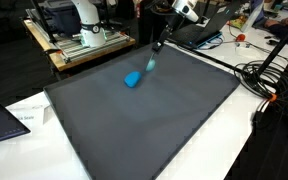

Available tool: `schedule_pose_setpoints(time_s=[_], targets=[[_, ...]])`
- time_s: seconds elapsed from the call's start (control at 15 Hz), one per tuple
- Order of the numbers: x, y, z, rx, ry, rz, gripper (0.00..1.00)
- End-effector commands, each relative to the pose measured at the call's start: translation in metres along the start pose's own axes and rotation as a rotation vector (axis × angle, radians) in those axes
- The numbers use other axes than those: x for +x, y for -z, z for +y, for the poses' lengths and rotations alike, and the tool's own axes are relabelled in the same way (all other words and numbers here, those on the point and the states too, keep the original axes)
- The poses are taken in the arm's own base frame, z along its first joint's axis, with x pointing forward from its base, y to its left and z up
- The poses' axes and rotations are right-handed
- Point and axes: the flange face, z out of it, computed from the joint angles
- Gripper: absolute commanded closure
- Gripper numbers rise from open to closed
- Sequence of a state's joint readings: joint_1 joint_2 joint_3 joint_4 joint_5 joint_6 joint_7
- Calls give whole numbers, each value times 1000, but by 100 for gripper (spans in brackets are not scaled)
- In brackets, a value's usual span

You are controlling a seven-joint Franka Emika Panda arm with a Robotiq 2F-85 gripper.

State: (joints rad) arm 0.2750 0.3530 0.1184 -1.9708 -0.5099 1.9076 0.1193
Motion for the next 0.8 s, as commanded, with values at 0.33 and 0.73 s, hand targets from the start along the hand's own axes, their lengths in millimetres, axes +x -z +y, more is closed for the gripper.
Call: schedule_pose_setpoints(time_s=[0.33,0.73], targets=[[-30,8,-67,-234,-75,81,78],[-32,17,-106,-336,-71,114,78]])
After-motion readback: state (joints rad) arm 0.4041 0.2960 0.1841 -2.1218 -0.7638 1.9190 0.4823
